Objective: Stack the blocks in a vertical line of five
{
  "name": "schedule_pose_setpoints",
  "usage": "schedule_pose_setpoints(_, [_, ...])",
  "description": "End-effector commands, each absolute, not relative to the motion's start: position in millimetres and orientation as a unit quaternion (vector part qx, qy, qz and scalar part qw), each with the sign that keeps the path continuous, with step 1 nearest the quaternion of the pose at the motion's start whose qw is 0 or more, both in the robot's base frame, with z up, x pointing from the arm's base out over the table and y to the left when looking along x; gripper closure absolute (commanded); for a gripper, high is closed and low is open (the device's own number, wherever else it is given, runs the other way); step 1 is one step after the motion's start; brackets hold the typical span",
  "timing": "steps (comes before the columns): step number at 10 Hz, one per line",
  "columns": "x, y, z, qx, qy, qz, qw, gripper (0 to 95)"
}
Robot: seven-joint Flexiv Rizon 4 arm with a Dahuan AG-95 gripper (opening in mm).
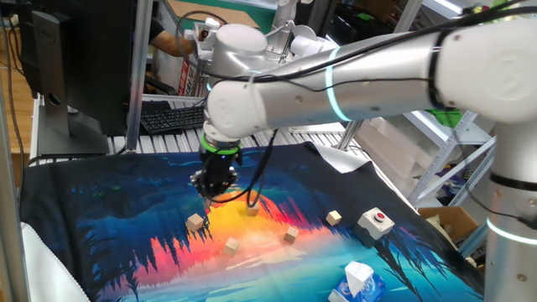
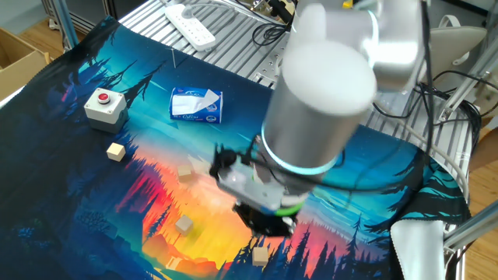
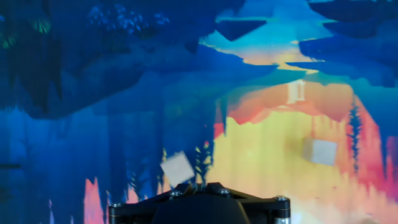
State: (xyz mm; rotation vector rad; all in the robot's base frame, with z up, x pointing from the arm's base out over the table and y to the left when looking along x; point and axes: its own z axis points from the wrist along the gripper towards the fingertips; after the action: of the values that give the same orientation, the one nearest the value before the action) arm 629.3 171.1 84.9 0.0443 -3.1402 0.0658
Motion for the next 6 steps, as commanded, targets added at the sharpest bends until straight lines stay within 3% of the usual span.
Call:
schedule_pose_setpoints(1, [632, 174, 72, -0.046, -0.999, 0.019, -0.001, 95.0])
schedule_pose_setpoints(6, [637, 175, 61, -0.113, -0.993, 0.017, 0.005, 95.0])
